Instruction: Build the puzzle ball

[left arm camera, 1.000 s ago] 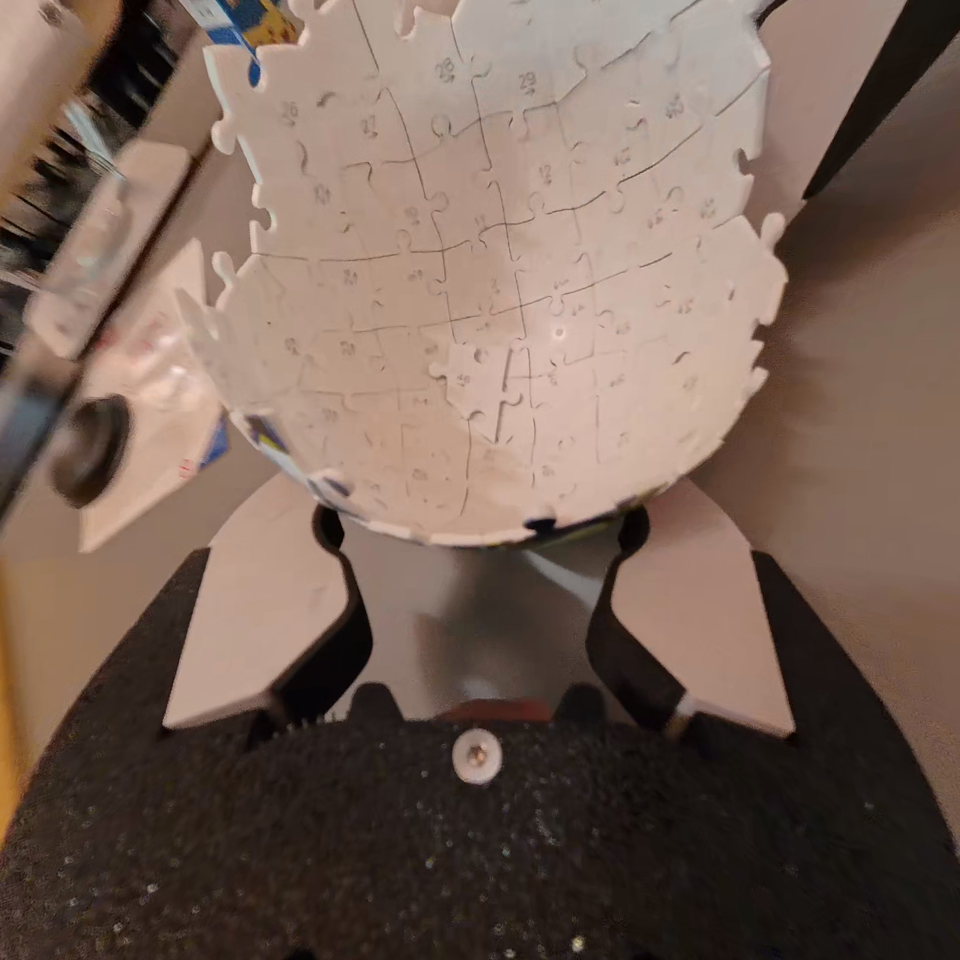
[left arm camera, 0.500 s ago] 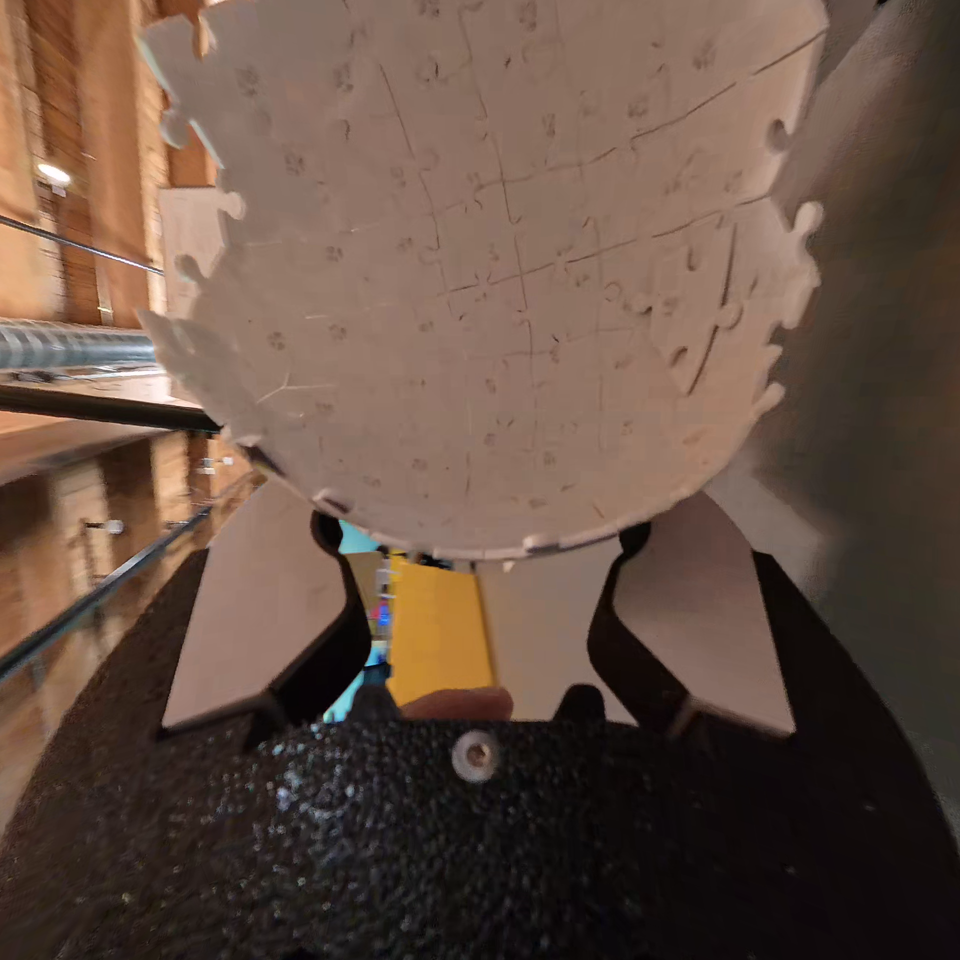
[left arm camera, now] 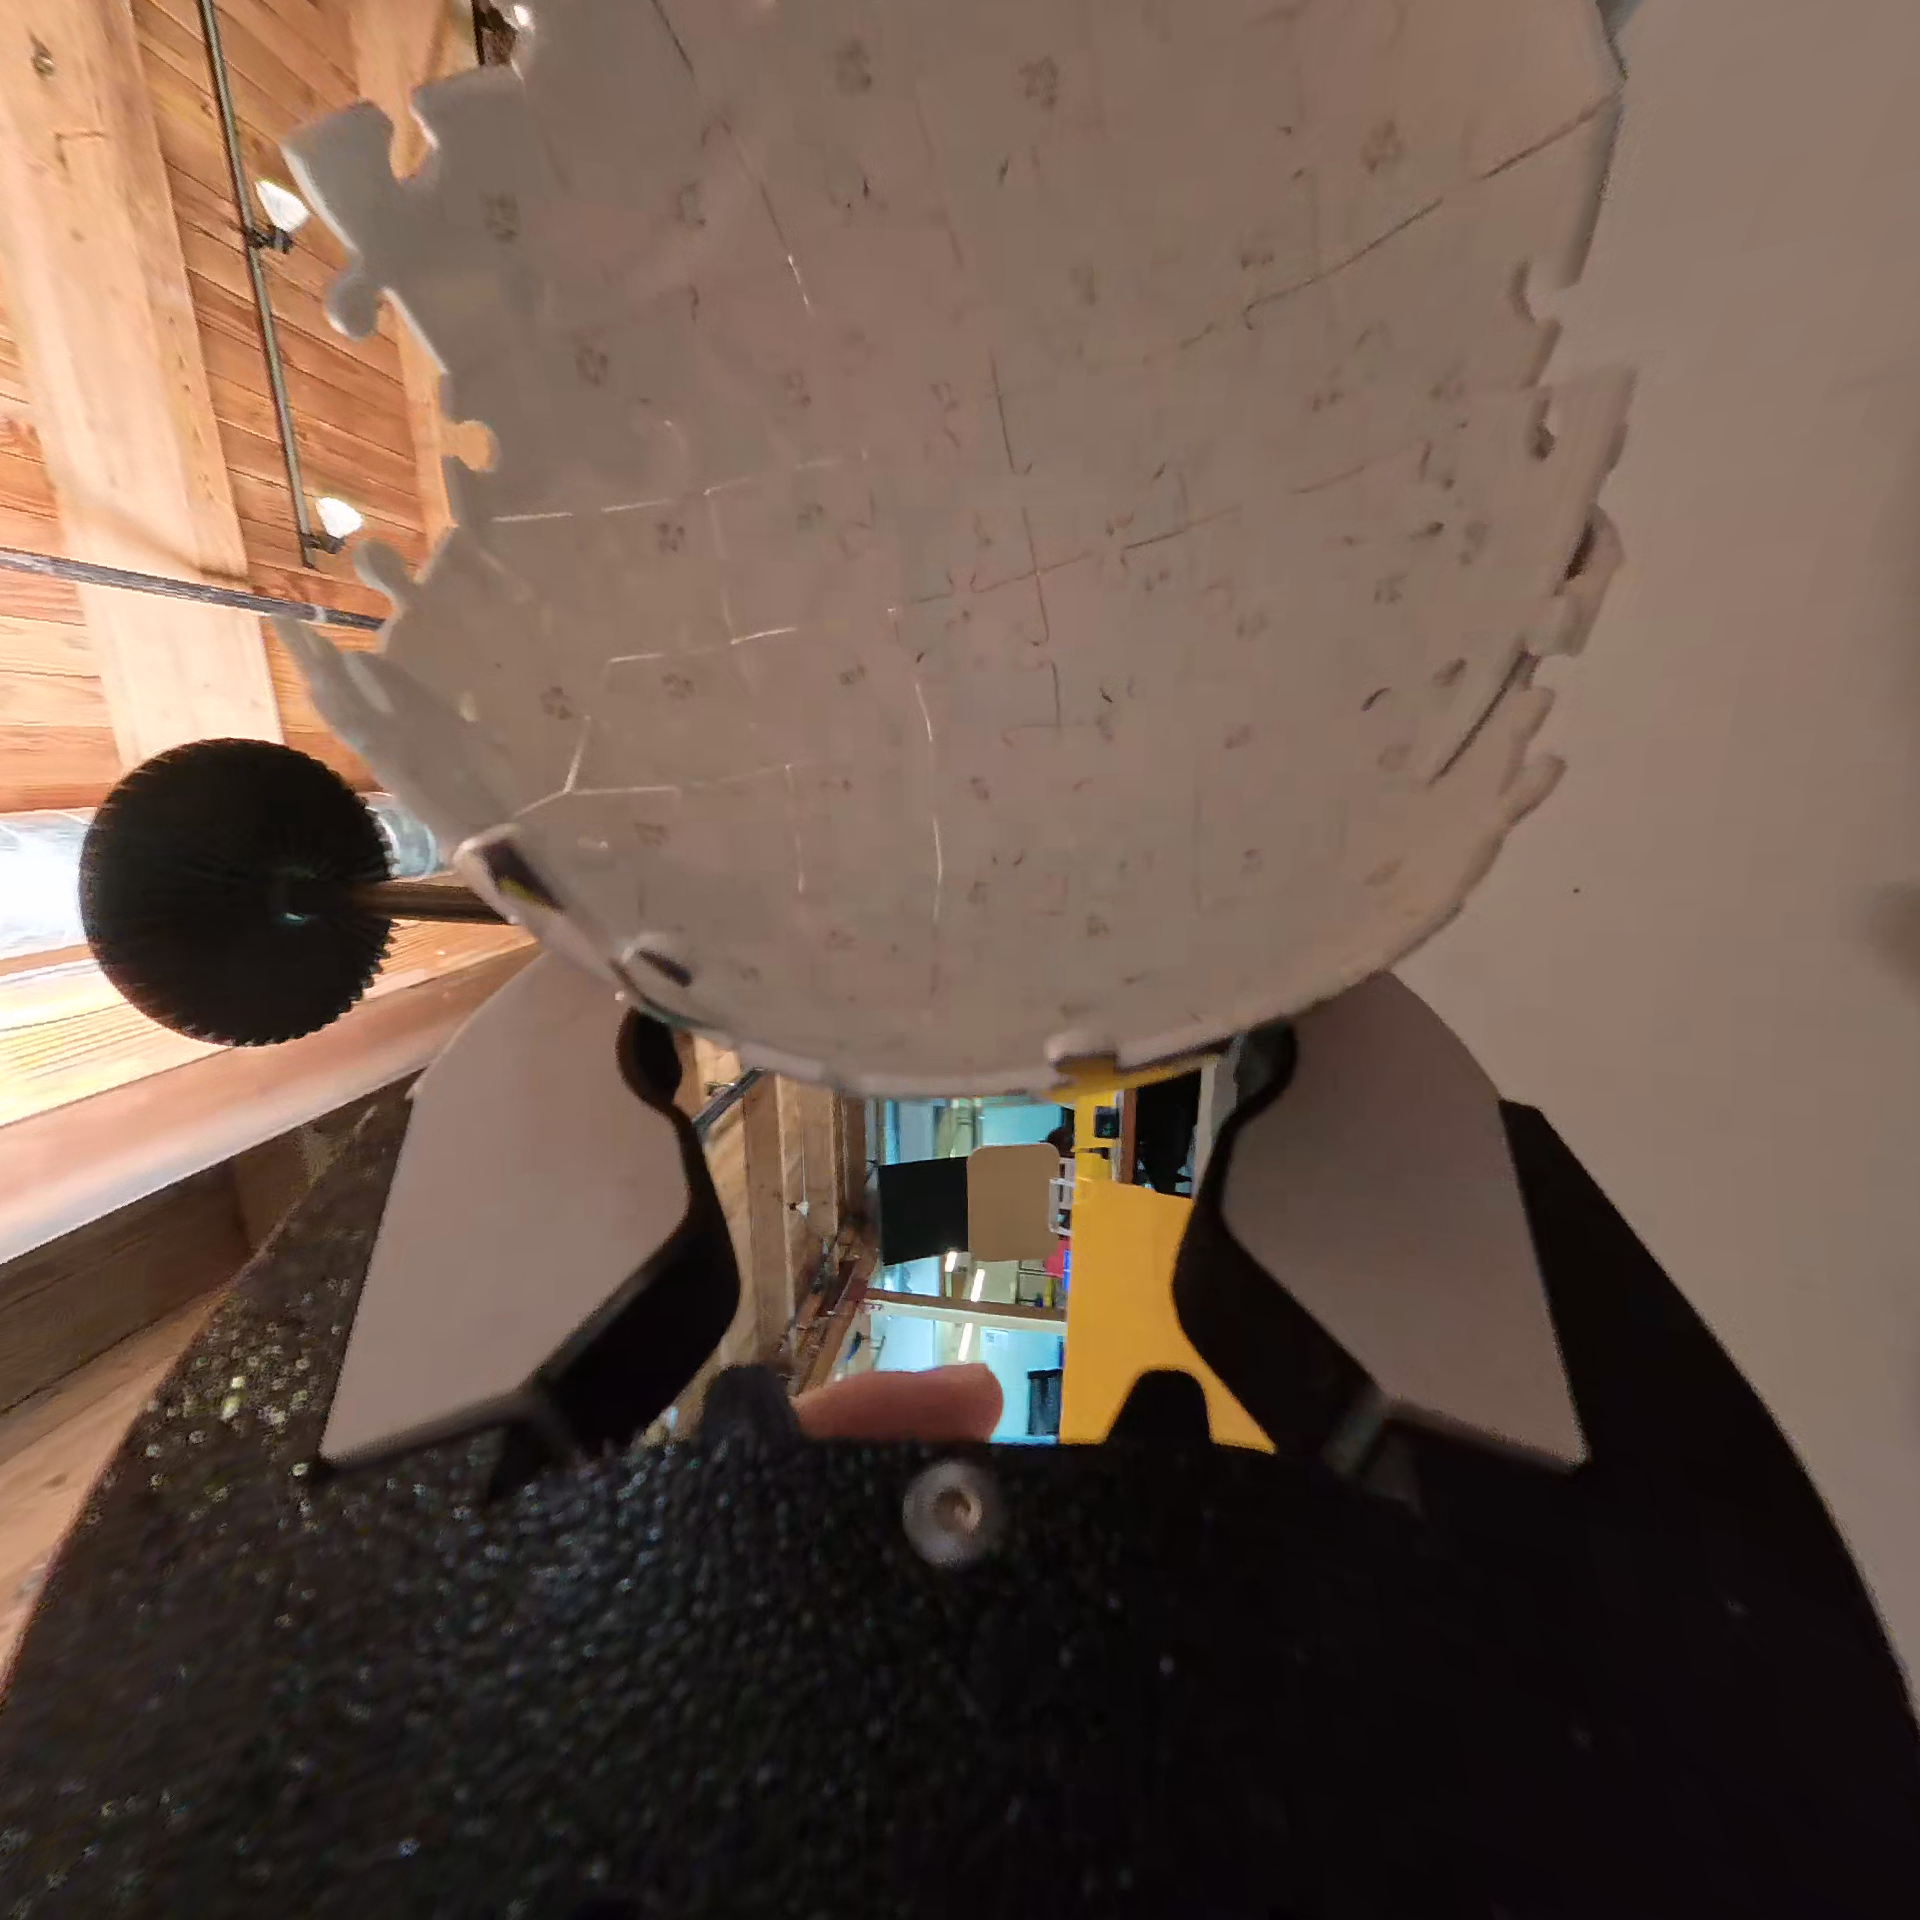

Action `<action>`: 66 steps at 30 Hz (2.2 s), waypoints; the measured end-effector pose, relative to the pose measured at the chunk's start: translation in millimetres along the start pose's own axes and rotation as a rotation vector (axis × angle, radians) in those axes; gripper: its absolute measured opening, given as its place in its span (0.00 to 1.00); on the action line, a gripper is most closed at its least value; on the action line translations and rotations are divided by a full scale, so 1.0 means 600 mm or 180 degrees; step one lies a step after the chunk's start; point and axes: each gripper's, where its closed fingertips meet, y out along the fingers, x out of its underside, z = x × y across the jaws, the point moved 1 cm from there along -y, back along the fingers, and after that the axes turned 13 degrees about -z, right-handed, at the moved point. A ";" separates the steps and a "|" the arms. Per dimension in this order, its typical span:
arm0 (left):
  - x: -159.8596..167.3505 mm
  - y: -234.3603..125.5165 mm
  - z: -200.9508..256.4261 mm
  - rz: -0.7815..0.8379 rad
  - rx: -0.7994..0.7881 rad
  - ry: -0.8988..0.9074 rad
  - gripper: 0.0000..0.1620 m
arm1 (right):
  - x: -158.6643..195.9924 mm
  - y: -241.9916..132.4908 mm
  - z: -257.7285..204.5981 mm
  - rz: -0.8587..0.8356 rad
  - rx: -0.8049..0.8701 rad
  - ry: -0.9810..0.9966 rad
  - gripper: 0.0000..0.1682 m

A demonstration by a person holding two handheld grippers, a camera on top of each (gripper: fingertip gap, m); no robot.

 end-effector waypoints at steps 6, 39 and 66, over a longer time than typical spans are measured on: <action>-0.006 -0.007 -0.027 0.0047 -0.0419 0.0049 0.65 | -0.006 -0.006 0.025 0.0033 0.0238 0.0076 0.52; -0.051 -0.032 0.140 0.0200 0.3646 -0.1347 0.65 | 0.019 -0.059 -0.086 0.0449 -0.2958 0.1487 0.57; -0.053 -0.051 0.160 -0.0030 0.4577 -0.2819 0.58 | 0.052 -0.066 -0.102 0.0143 -0.3569 0.2270 0.61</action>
